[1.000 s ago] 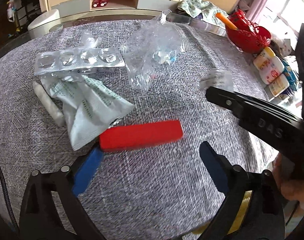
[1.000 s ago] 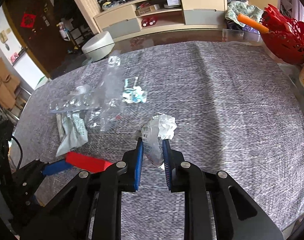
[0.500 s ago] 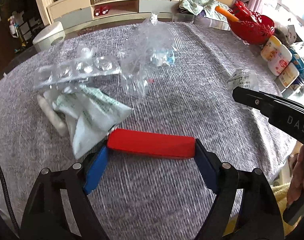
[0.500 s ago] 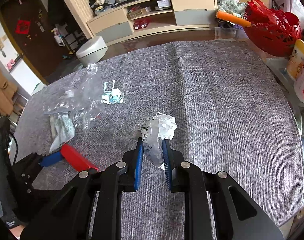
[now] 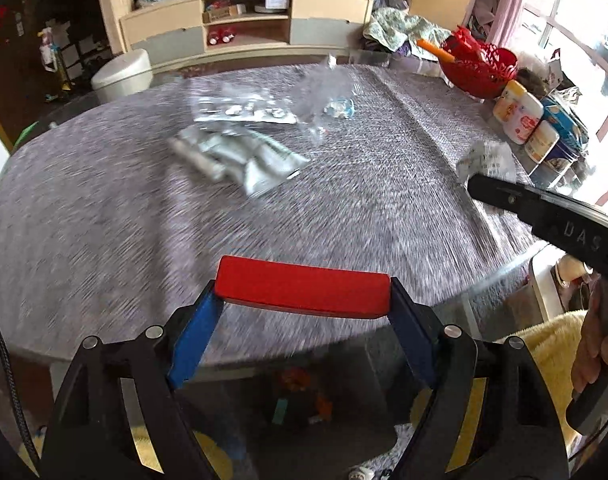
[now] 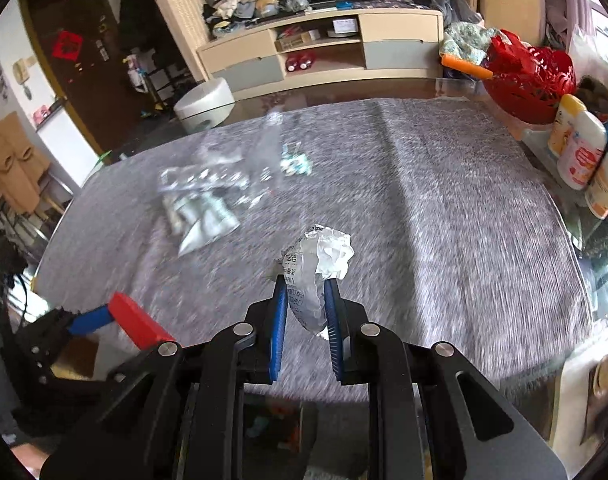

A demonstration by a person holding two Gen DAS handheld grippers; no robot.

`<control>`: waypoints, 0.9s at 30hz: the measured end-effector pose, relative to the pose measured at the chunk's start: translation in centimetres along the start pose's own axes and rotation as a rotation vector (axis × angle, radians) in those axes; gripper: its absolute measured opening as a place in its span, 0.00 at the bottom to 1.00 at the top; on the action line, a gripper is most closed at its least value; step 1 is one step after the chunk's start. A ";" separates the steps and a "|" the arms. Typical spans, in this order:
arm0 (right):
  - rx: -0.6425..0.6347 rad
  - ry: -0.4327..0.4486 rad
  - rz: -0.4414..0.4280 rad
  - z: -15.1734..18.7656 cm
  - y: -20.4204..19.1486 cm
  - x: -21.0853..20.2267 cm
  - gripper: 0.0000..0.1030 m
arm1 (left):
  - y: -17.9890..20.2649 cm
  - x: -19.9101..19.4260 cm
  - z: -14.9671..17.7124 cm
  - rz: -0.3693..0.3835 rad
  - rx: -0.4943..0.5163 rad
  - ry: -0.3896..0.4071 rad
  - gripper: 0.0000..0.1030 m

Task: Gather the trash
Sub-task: 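Lower both tools over the grey bin and open them to drop the items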

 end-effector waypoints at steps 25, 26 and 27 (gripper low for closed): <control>-0.039 -0.162 -0.070 14.8 -6.7 0.1 0.19 | -2.5 -2.1 15.5 0.019 -0.026 -0.099 0.75; -0.036 -0.178 -0.071 15.3 -6.8 0.7 0.19 | -2.6 -1.8 15.9 0.021 -0.033 -0.108 0.75; -0.037 -0.192 -0.068 15.7 -6.8 1.2 0.19 | -2.7 -1.3 16.3 0.027 -0.047 -0.120 0.75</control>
Point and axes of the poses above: each gripper's, at about its wrist camera, not at the fingertips, and x roughly the way its jaws point, y to its right, z to its underside, the point moved 7 cm from there along x, roughly the way its jaws point, and after that the axes turned 6 degrees about -x, right-handed, at the moved point
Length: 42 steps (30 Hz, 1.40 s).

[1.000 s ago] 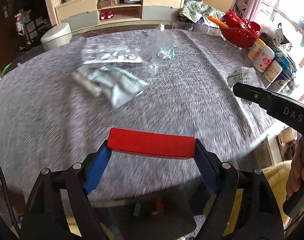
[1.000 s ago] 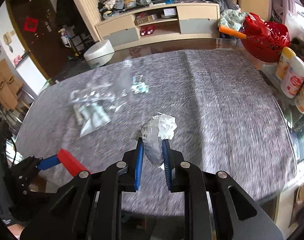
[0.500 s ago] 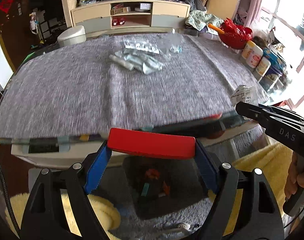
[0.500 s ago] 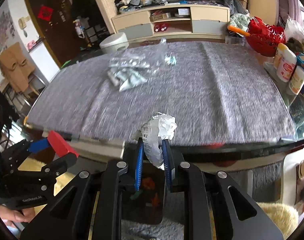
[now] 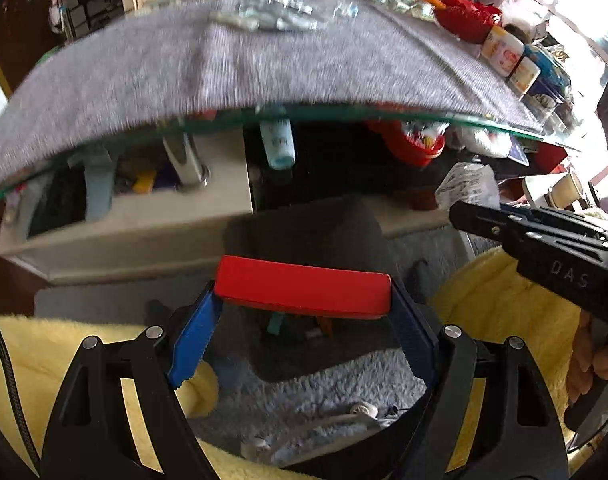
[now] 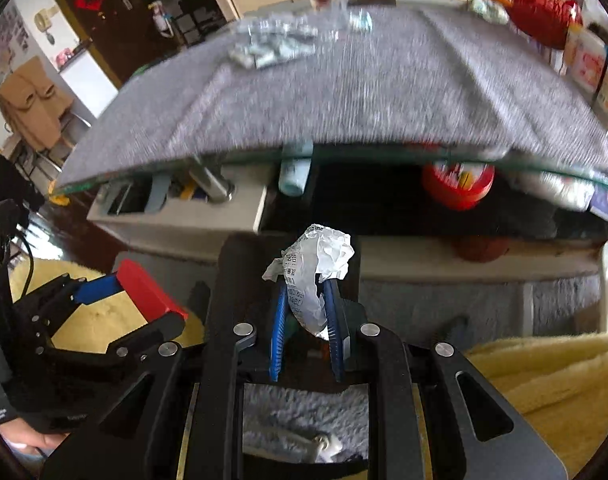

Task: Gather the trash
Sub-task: 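Lower both tools over the grey bin and open them to drop the items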

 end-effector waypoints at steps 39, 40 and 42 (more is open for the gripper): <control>0.043 -0.126 -0.024 -1.6 1.2 5.4 0.71 | -1.8 5.5 -0.3 0.040 -0.051 -0.132 0.92; 0.043 -0.118 -0.018 -1.8 1.3 5.1 0.76 | -1.9 5.1 -0.6 0.038 -0.050 -0.122 0.92; 0.045 -0.095 -0.008 -2.4 1.7 4.0 0.82 | -2.2 4.2 -1.2 0.033 -0.049 -0.100 0.92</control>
Point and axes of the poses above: each gripper's, at about its wrist camera, not at the fingertips, and x roughly the way its jaws point, y to its right, z to its underside, the point moved 7 cm from there along x, roughly the way its jaws point, and after that the axes turned 6 degrees about -x, right-handed, at the moved point
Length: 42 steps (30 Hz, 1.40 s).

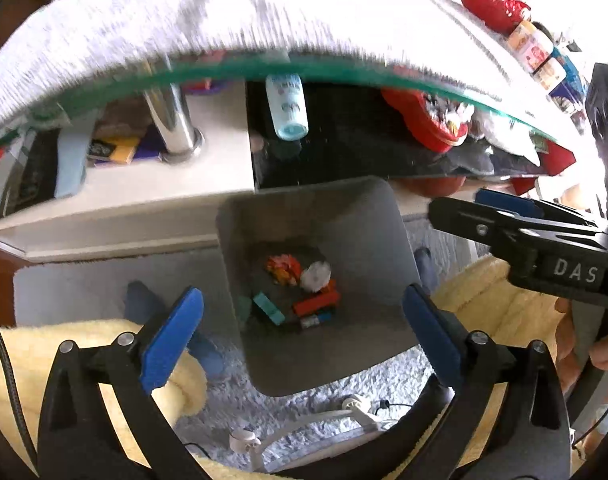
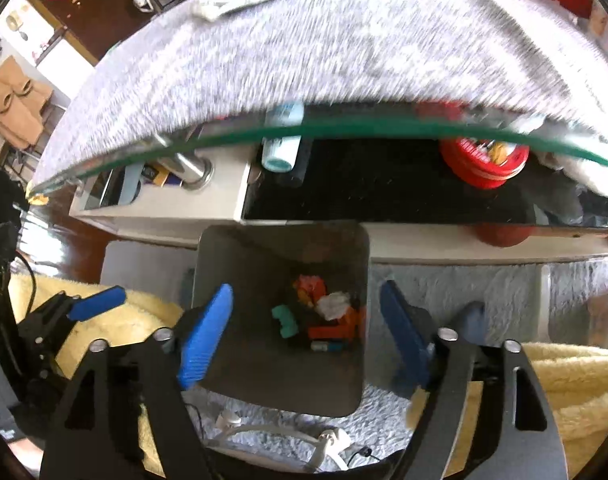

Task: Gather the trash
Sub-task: 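Lower both tools over the grey bin and open them to drop the items, then raise both open tools back above the table, then grasp the white-red blister strip with the left tool while the right tool grasps the clear plastic bag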

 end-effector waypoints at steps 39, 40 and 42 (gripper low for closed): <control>0.032 0.270 0.069 -20.6 5.0 -5.3 0.91 | -2.4 -5.4 -21.0 -0.049 -0.021 0.228 0.92; 0.026 0.279 0.075 -21.7 5.1 -5.1 0.91 | -2.4 -5.3 -21.6 -0.049 -0.017 0.232 0.92; 0.021 0.287 0.087 -23.2 5.4 -4.7 0.88 | -2.2 -5.2 -23.0 -0.052 -0.008 0.240 0.92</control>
Point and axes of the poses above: each gripper's, at about its wrist camera, not at the fingertips, and x roughly the way its jaws point, y to its right, z to its underside, the point moved 7 cm from there along x, roughly the way its jaws point, and after that the axes turned 6 degrees about -x, right-handed, at the moved point
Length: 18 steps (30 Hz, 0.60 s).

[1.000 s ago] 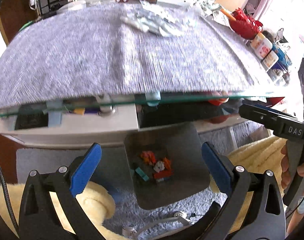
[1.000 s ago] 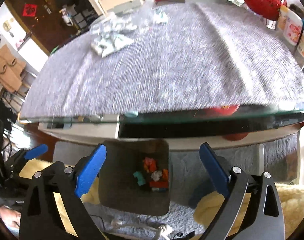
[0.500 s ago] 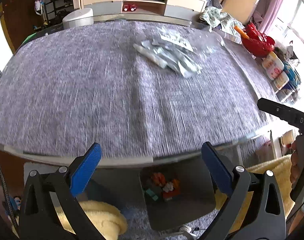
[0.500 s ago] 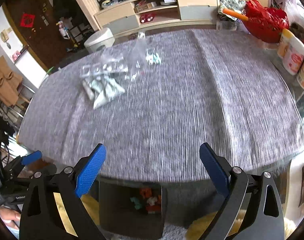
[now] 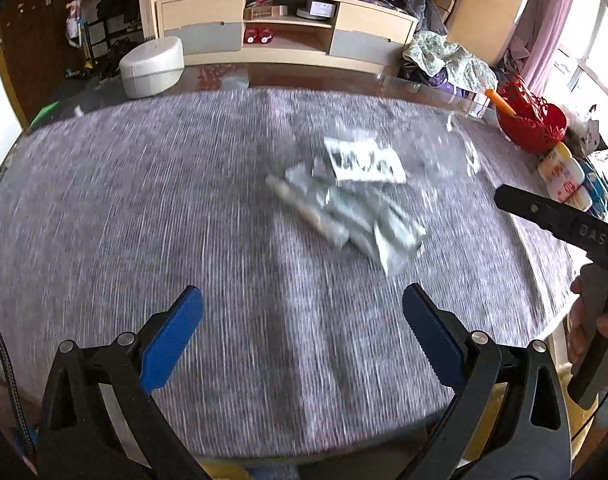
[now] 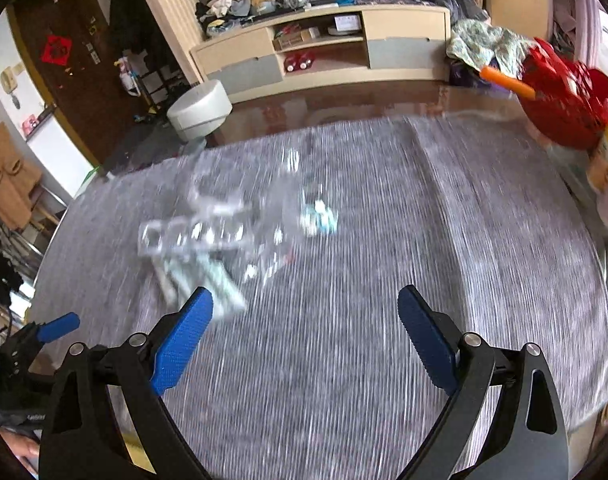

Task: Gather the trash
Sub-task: 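Grasp the white-red blister strip with the left tool while the right tool grasps the clear plastic bag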

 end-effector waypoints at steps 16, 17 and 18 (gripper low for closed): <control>-0.009 -0.032 -0.060 -2.9 -0.8 4.9 0.50 | 2.1 4.5 -6.6 0.043 0.025 0.020 0.79; -0.011 -0.037 -0.062 -2.8 -0.9 5.2 0.48 | 2.2 4.9 -6.8 0.047 0.030 0.016 0.76; -0.014 -0.043 -0.063 -2.8 -0.9 5.4 0.44 | 2.4 5.2 -6.9 0.049 0.033 0.012 0.74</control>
Point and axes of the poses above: each gripper's, at about its wrist camera, not at the fingertips, and x roughly the way its jaws point, y to its right, z to its underside, the point moved 7 cm from there along x, roughly the way its jaws point, and after that the axes turned 6 degrees about -x, right-handed, at the moved point
